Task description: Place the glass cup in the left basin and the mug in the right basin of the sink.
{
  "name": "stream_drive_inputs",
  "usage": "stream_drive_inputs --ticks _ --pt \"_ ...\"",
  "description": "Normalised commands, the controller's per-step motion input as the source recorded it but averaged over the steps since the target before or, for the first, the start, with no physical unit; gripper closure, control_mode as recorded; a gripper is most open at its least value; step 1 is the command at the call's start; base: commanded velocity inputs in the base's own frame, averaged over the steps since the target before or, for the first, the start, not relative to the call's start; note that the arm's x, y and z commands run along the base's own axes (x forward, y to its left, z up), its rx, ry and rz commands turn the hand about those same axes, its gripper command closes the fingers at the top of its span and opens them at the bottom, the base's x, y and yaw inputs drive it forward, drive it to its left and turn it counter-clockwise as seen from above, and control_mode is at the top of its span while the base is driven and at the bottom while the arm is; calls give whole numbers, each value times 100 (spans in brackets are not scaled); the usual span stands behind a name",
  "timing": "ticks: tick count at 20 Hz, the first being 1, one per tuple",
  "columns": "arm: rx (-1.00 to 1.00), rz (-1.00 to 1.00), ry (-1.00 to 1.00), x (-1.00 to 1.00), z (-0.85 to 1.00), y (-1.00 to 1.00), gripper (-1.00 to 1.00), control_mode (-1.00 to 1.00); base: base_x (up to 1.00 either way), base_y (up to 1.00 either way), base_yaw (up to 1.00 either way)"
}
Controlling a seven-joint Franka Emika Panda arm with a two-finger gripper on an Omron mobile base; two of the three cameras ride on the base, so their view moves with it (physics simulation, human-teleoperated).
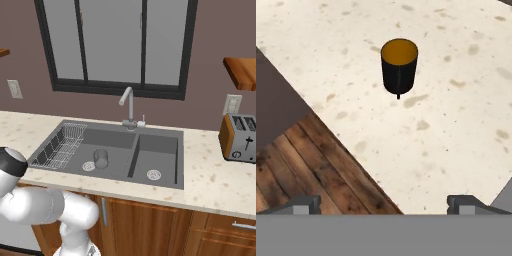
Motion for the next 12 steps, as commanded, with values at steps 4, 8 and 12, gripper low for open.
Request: stream_drive_inputs --ticks 4,8,12 --pt "0 7 0 12 -15 23 -100 -100 0 0 0" --pt "-3 5 0 21 -13 21 -100 -100 0 0 0" --pt "-6 1 2 24 -6 12 -100 -100 0 0 0"
